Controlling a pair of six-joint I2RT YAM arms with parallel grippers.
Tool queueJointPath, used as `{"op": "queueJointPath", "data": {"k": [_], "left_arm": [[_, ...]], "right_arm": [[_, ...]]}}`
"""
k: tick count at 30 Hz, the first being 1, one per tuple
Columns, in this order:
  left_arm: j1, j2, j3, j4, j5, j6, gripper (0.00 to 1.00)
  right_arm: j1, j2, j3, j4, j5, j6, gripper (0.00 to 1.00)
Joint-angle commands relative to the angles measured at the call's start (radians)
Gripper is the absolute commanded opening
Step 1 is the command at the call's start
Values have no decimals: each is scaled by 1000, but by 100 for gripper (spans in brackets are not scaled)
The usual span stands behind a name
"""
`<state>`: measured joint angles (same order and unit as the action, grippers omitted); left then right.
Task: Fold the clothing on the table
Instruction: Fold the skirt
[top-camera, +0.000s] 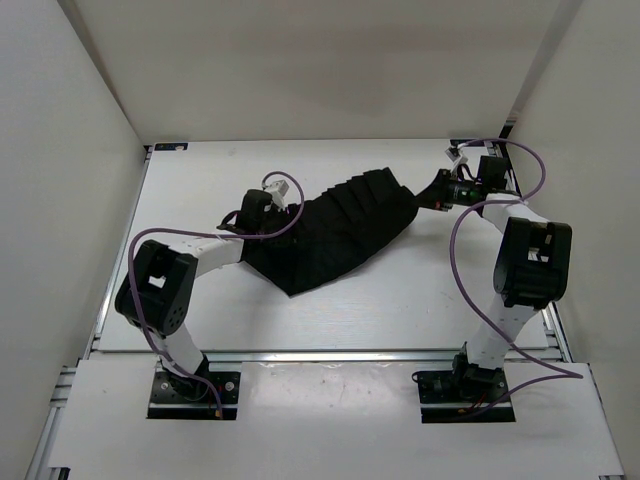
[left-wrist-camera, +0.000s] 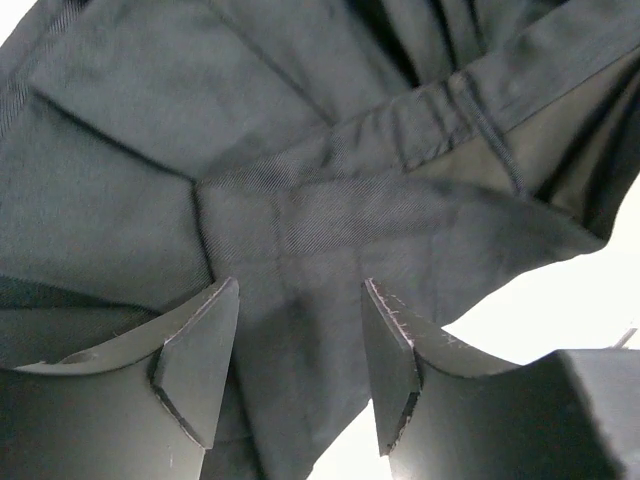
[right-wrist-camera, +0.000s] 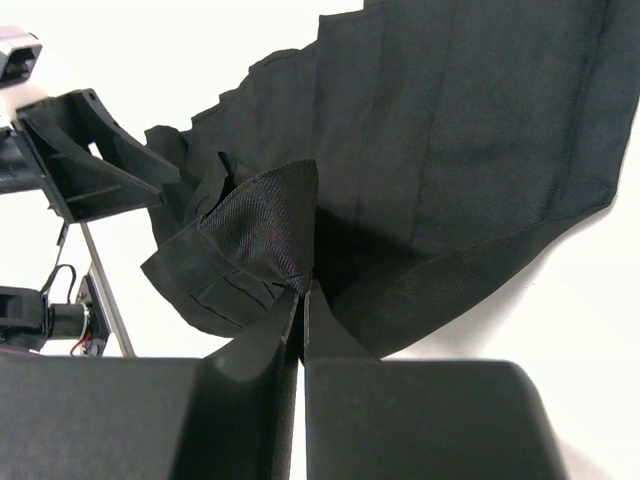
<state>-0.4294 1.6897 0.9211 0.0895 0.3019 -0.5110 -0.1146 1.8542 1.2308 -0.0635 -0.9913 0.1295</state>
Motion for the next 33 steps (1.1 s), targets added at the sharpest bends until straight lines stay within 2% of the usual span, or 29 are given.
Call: {"op": "queueJointPath", "data": {"k": [1, 11, 14, 33], "left_arm": [[6, -1, 21, -23, 25, 29, 62], [-6, 41, 4, 33, 57, -17, 60], [-14, 57, 21, 30, 57, -20, 57], [14, 54, 13, 3, 6, 2, 57]], "right_arm": [[-2, 14, 59, 37, -17, 1, 0], [12, 42, 96, 34, -20, 12, 0], [15, 46, 93, 37, -15, 12, 0], [-2, 39, 84, 36, -24, 16, 1]]}}
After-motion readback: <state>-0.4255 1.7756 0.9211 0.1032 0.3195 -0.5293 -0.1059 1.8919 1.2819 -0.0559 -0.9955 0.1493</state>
